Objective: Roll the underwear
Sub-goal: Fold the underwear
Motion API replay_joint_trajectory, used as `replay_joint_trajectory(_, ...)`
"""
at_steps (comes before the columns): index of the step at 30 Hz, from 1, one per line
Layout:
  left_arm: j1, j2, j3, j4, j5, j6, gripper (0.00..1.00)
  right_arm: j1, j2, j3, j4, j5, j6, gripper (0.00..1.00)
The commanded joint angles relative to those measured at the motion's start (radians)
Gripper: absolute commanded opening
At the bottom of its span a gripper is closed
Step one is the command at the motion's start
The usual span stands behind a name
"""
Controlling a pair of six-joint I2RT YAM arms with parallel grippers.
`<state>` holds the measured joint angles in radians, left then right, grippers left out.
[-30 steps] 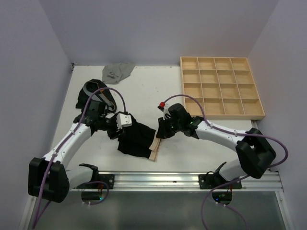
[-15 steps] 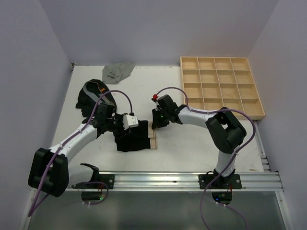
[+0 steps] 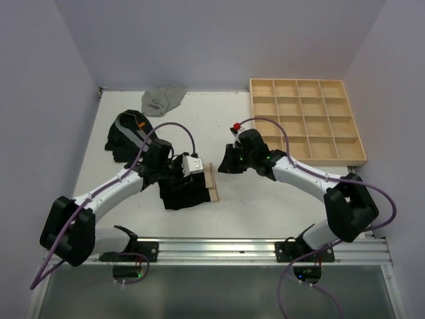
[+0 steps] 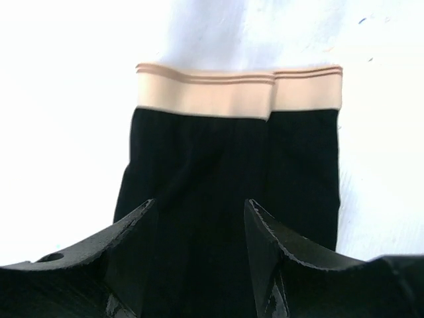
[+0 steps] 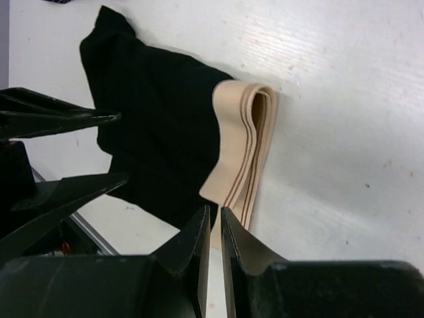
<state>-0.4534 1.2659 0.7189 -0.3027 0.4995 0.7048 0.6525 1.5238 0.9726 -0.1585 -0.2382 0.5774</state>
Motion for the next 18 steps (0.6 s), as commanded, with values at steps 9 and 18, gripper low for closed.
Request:
replay_joint_trajectory(9,-0.22,0.168,0.117,0.119,-0.098,-0.074,0.56,-0.017,0.019,-0.331,0.371,-0.145,0.35,0.04)
replay_joint_trajectory(18,-0.272,0.266,0.14,0.112,-0.11,-0.068,0.5,-0.008,0.013,-0.416,0.456,-0.132,0.392,0.04)
